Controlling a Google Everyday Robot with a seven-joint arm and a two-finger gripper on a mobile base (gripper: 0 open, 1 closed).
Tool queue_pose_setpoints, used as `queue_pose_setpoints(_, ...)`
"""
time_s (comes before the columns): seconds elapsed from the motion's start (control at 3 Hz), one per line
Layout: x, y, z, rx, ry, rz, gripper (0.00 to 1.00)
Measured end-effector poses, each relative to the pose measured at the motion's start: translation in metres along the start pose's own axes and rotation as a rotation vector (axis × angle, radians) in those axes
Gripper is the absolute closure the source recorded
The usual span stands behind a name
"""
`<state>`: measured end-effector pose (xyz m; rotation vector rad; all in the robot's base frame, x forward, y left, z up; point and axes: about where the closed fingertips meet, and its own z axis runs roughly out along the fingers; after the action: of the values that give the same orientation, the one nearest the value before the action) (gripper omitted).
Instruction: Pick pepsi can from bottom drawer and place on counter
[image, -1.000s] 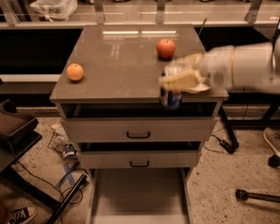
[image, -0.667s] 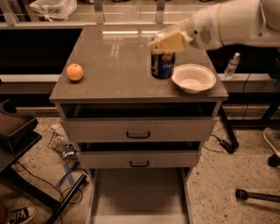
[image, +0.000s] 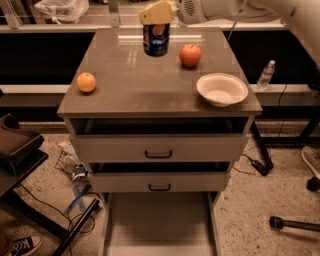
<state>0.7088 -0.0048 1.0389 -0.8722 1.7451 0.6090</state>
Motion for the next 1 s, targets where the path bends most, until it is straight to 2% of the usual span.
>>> queue_pose_setpoints(0.33,0.011,-0.027,0.062,-0.008,-0.064,0.032,1.00)
queue_pose_setpoints(0.67,0.011,-0.027,0.062,-0.008,-0.064,0.032,1.00)
queue_pose_setpoints(1.0,0.003,-0.040,0.081,0.014,-0.059,0.053,1.00)
